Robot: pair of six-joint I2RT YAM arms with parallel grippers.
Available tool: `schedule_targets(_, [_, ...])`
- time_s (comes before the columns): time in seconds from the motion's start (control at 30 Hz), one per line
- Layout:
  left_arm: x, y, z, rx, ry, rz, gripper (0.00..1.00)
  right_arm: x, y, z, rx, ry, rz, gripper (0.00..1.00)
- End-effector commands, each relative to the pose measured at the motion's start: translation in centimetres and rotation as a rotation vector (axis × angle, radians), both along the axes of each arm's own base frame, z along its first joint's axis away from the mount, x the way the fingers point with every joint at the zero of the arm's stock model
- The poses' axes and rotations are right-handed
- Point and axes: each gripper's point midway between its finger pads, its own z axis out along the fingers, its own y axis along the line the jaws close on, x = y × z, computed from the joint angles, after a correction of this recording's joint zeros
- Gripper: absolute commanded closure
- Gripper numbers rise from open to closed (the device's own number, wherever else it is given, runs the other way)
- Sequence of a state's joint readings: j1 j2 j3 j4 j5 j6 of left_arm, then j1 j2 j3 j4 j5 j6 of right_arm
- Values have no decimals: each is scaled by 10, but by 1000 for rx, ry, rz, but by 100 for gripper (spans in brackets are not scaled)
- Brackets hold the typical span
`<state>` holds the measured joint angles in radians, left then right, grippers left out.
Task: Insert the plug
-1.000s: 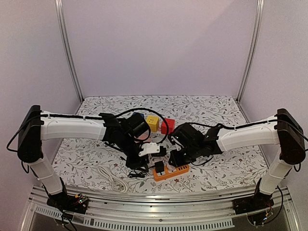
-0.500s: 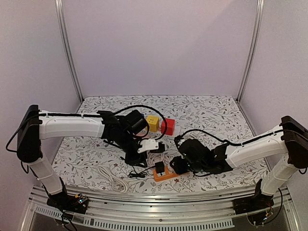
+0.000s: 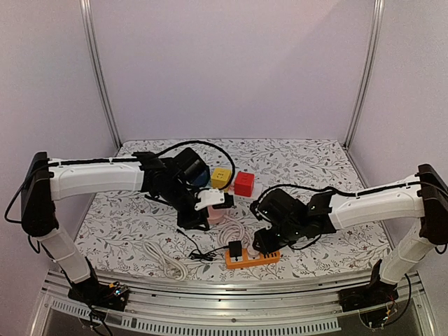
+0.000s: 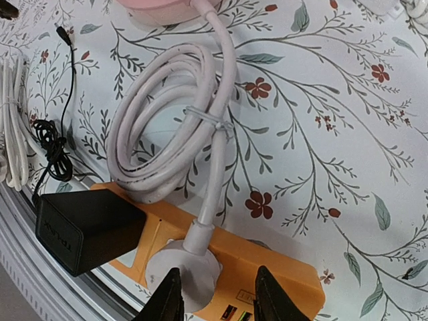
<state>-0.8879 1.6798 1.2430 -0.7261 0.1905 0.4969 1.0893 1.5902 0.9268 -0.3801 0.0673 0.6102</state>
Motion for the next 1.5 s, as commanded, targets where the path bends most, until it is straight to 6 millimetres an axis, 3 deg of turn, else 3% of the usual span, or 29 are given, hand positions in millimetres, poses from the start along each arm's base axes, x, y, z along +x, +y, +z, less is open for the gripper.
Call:
schedule_targets(0.0, [6, 5, 18, -23, -36, 10, 58, -16, -4, 17, 14, 76, 66, 65])
schedule_targets(0.33, [9, 8, 18, -26, -35, 19, 58, -14, 3, 13, 12, 89, 77, 63])
schedule_targets(0.5, [12, 10, 17, -24, -35, 25, 58, -13, -14, -18, -57, 138, 19, 72])
schedule_targets(0.67, [15, 12, 15, -23, -34, 35, 58, -41, -47, -70, -170, 260, 5, 78])
schedule_targets(0.77, [17, 13, 14, -23, -31, 38, 58, -44, -57, -67, -218, 244, -2, 79])
schedule_targets(0.9, [21, 15, 14, -19, -35, 44, 57, -36, -52, -44, -221, 203, 10, 78])
schedule_targets(0.97, [25, 19, 17, -21, -39, 55, 58, -21, -32, -10, -164, 150, 33, 76])
schedule_targets(1.03, [35, 25, 25, -32, -53, 87, 57, 5, -12, 37, -87, 66, 38, 71])
schedule_targets(1.1, [49, 33, 34, -42, -80, 133, 57, 39, -7, 82, -41, -40, 10, 61])
schedule_targets(1.17, [64, 44, 49, -62, -113, 187, 57, 74, -15, 119, -1, -133, -32, 54])
schedule_targets(1.27, [79, 67, 67, -90, -150, 258, 56, 123, -49, 157, 53, -231, -146, 49])
schedule_targets(1.33, [90, 90, 74, -97, -186, 322, 55, 155, -87, 171, 76, -274, -253, 42])
schedule_targets(1.4, [109, 126, 80, -115, -229, 444, 54, 182, -139, 176, 78, -325, -388, 31])
schedule_targets(1.47, [127, 163, 80, -138, -252, 586, 50, 204, -206, 178, 43, -388, -558, 20])
